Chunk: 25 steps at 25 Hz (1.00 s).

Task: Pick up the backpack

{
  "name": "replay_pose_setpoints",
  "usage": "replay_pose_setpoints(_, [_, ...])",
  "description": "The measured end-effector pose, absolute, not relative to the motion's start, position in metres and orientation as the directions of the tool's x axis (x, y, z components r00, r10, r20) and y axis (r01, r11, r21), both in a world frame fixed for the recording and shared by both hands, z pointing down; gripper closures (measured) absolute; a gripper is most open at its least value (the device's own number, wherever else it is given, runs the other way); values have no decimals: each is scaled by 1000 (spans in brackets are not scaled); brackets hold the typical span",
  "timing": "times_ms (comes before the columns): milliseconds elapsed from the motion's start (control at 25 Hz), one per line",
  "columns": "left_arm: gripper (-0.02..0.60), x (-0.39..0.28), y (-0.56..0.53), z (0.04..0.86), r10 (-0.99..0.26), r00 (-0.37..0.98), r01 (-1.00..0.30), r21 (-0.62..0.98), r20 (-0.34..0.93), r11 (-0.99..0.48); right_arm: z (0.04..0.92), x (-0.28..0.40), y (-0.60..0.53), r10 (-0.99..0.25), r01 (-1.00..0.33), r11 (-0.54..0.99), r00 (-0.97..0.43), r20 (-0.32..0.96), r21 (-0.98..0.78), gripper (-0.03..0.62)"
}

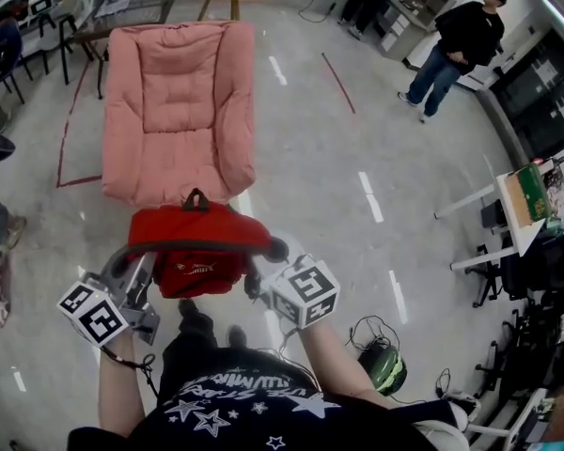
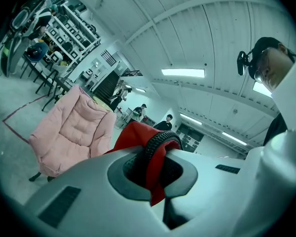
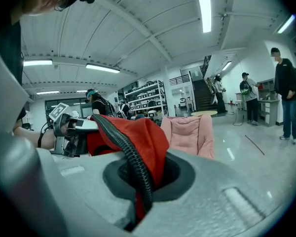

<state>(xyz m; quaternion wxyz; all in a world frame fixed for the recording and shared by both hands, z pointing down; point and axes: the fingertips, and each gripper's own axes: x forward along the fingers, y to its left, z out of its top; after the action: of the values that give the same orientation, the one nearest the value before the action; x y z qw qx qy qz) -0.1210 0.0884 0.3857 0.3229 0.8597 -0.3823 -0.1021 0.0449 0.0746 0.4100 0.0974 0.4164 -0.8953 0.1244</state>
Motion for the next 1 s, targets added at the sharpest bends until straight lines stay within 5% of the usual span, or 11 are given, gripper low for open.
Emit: replay_pose_setpoints(1000, [572,-64,194,351,-798,598,-703,524,72,-480,376,102,161,-673,-696,703,-718,179,-146,585])
